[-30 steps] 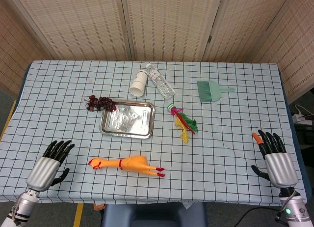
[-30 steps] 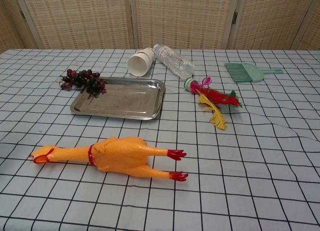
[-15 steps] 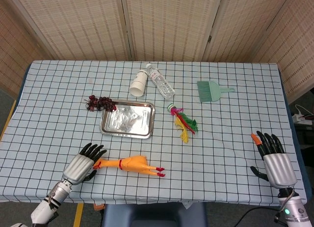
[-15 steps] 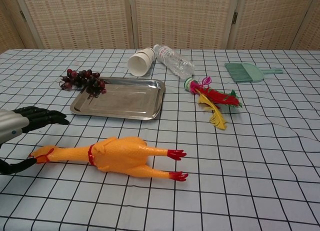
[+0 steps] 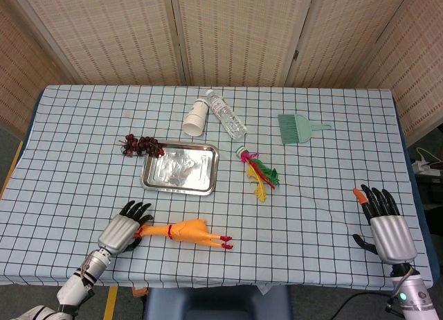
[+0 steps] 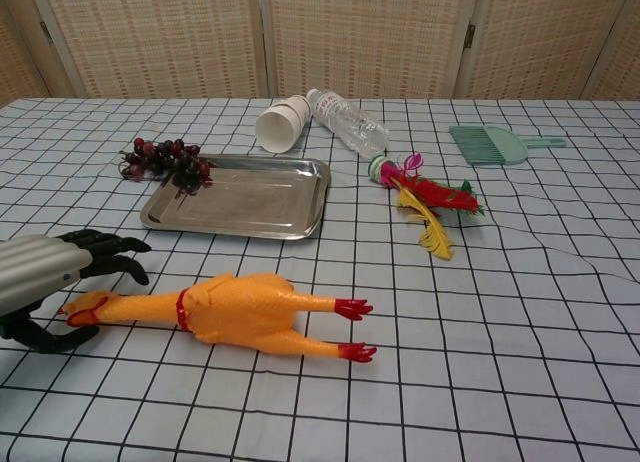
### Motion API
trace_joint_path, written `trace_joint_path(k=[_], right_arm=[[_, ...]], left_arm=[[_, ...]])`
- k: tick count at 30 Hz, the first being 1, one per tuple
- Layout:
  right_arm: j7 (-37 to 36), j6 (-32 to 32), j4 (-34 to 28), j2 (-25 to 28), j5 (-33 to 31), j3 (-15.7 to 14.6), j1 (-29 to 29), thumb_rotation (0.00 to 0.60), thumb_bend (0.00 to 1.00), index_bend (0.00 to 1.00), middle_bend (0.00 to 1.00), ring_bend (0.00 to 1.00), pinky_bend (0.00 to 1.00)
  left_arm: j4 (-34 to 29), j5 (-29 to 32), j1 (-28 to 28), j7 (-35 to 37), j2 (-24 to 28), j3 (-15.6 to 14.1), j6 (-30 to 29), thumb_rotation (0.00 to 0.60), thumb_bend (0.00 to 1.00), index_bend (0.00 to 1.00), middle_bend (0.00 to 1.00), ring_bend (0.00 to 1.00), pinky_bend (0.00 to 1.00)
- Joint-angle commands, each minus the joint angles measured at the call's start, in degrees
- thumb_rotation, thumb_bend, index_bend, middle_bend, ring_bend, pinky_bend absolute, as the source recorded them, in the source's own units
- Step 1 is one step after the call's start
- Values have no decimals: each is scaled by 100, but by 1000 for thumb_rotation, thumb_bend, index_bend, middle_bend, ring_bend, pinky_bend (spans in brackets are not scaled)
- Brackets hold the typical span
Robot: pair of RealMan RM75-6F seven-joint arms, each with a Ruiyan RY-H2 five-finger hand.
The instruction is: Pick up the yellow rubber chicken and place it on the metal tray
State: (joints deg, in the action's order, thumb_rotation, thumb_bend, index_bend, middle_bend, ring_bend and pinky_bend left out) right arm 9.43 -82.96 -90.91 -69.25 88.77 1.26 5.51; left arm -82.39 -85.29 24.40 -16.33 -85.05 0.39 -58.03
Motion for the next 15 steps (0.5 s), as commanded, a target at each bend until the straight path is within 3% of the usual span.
trace_joint_path(k=[1, 4, 8, 12, 15], right_arm=[[26, 24, 13, -14, -26, 5, 6, 600, 122, 0, 0, 0, 0], [61, 38, 25, -34, -49, 11, 11, 600, 122, 0, 0, 0, 0], [105, 70, 37, -63, -68, 9, 23, 600, 123, 0, 0, 0, 0], [143, 111, 30, -71, -88, -2, 33, 600, 122, 0, 0, 0, 0], [143, 126, 16, -61, -96, -6, 37, 600, 123, 0, 0, 0, 0]], left_arm=[[61, 26, 43, 36, -65, 6, 17, 600, 415, 265, 0, 0, 10], [110, -13, 74, 91, -140, -16, -18, 600, 415, 306, 0, 0, 12], [191, -128, 85, 159, -276, -37, -177, 600, 432, 433, 17, 0, 30], [274, -232, 85, 166, -409, -57, -341, 600, 486, 538, 110, 13, 58], [339, -269, 78, 186, -507, -55, -452, 600, 530, 600, 200, 91, 87]])
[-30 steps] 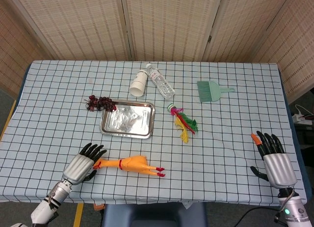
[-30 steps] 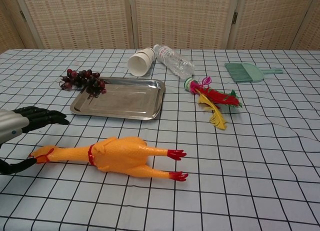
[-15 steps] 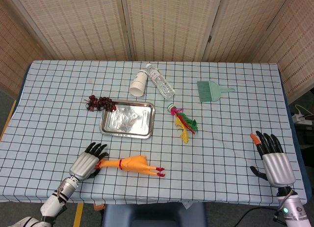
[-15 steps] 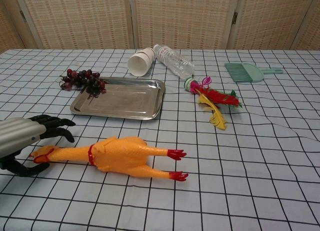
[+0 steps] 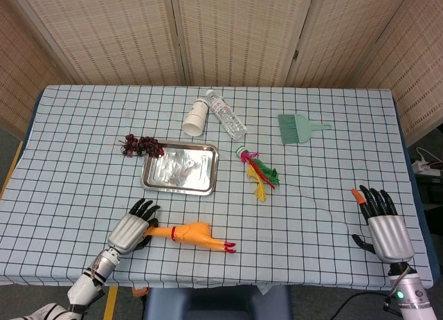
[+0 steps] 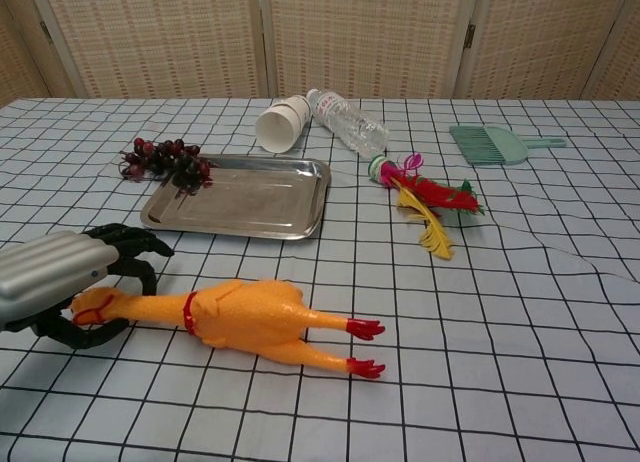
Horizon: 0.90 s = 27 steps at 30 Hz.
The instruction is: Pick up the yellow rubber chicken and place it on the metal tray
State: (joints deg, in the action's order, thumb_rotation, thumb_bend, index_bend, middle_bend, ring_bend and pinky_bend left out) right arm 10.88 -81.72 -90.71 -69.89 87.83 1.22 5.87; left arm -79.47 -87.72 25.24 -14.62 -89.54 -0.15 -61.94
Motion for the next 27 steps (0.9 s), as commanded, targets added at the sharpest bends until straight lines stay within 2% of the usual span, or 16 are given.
trace_joint_path(k=[1, 7, 11, 17, 23, 27], right_arm=[[-5, 4, -10, 10, -3, -3, 1, 600, 123, 0, 0, 0, 0], [-24, 9, -35, 41, -3, -13, -1, 600, 122, 0, 0, 0, 0], [-35, 41, -51, 38, 32, -48, 9, 600, 122, 0, 0, 0, 0], [-252, 183, -131, 61, 168, -166, 65, 600, 122, 0, 0, 0, 0], [-547, 491, -325, 136, 245, -267, 206, 600, 122, 0, 0, 0, 0], [-554, 993, -742, 251, 287, -268, 525, 600, 122, 0, 0, 0, 0]], left_arm=[[92, -39, -12, 30, -105, 2, -114, 600, 547, 626, 240, 125, 103], [242, -84, -10, 87, -180, -42, -196, 600, 698, 765, 458, 265, 248], [252, -166, -57, 490, -199, -63, -390, 600, 776, 786, 551, 336, 358], [156, -267, -76, 1380, -93, -130, -505, 600, 811, 828, 623, 416, 496], [130, -588, -16, 2470, 36, -275, -650, 600, 815, 831, 631, 437, 515], [148, -789, 0, 2990, 79, -322, -871, 600, 816, 831, 631, 437, 512]])
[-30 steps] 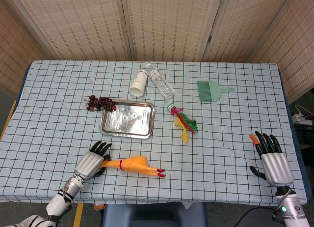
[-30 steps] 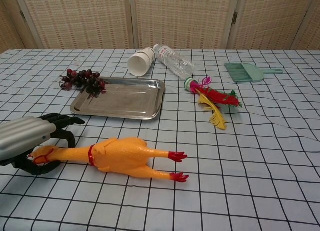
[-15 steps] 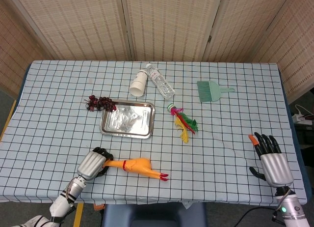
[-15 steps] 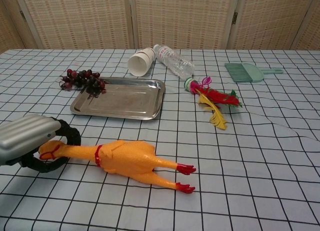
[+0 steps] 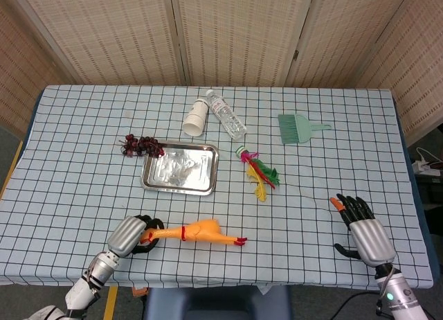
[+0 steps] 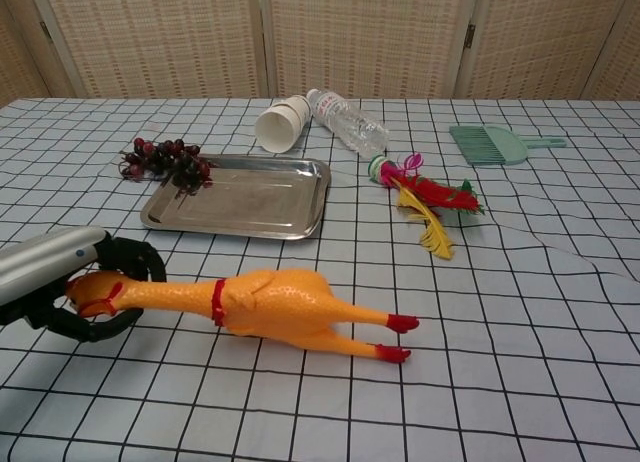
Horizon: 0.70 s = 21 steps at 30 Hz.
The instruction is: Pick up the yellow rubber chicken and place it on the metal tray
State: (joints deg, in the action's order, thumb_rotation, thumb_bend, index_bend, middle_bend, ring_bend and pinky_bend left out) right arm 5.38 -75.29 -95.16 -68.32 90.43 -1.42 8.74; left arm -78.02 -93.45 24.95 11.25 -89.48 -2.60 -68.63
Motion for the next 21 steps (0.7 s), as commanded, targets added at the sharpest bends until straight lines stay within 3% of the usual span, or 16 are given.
trace_joint_path(k=[1, 7, 15, 21], right_arm=[[29, 493, -410, 126, 3, 11, 328, 600, 122, 0, 0, 0, 0], [237, 1407, -1112, 250, -408, 225, 923, 600, 122, 0, 0, 0, 0], [684, 1684, -1312, 67, -870, 395, 1185, 600, 122, 0, 0, 0, 0], [690, 2380, -1563, -47, -1367, 522, 1658, 600, 123, 0, 0, 0, 0]], left_arm=[[3, -238, 32, 439, 73, -77, -231, 600, 816, 830, 631, 437, 512], [-59, -248, 49, 595, 115, -132, -226, 600, 815, 831, 630, 437, 510], [-169, -180, 47, 749, 205, -105, -255, 600, 815, 830, 631, 437, 509], [-290, -159, 80, 898, 196, -32, -308, 600, 816, 831, 630, 437, 508]])
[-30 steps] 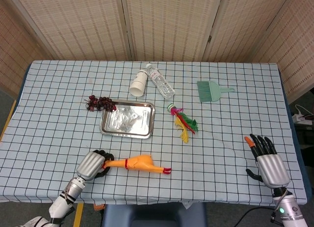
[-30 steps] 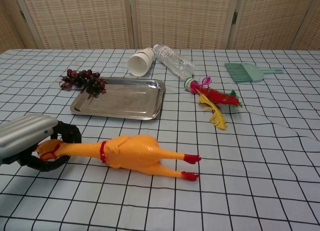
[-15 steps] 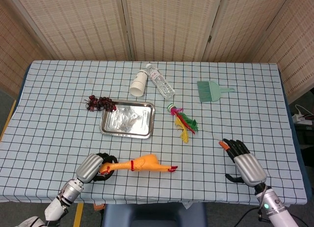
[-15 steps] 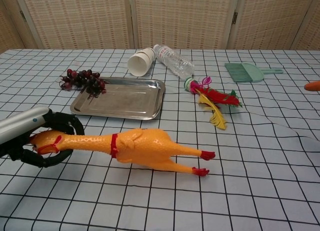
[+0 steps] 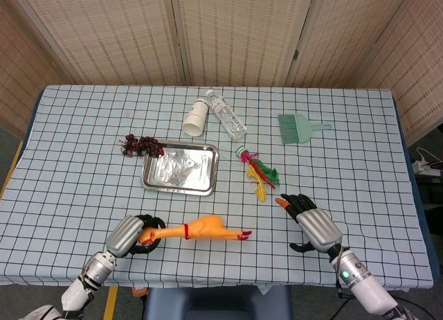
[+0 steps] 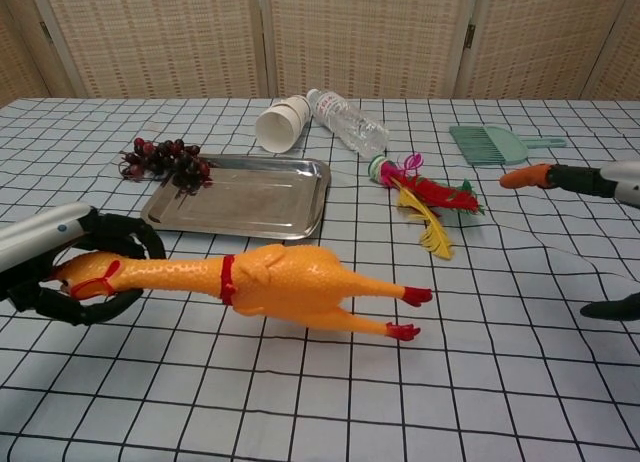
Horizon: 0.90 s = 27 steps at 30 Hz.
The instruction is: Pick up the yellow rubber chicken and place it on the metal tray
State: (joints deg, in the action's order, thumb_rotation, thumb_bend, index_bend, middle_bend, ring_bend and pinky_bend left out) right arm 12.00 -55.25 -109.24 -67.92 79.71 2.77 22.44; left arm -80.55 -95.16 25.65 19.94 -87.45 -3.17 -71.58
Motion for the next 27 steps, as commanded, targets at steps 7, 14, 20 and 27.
trace_joint_path(k=[7, 14, 20, 27], right_arm=[[182, 946, -223, -414, -1120, 346, 889, 600, 123, 0, 0, 0, 0], [176, 1082, -113, -850, -1851, 629, 1370, 600, 122, 0, 0, 0, 0], [-199, 1282, 51, -1211, -2532, 872, 1734, 600, 122, 0, 0, 0, 0], [-523, 1438, 207, -1481, -2969, 961, 2028, 600, 123, 18, 0, 0, 8]], left_arm=[[-564, 78, 105, 158, 189, 79, 91, 600, 816, 831, 631, 437, 508], [-788, 74, 122, 54, 218, 70, 112, 600, 815, 831, 631, 437, 507], [-894, 80, 162, -45, 194, 87, 160, 600, 816, 831, 631, 436, 507], [-957, 107, 205, -62, 162, 122, 199, 600, 819, 830, 632, 436, 506]])
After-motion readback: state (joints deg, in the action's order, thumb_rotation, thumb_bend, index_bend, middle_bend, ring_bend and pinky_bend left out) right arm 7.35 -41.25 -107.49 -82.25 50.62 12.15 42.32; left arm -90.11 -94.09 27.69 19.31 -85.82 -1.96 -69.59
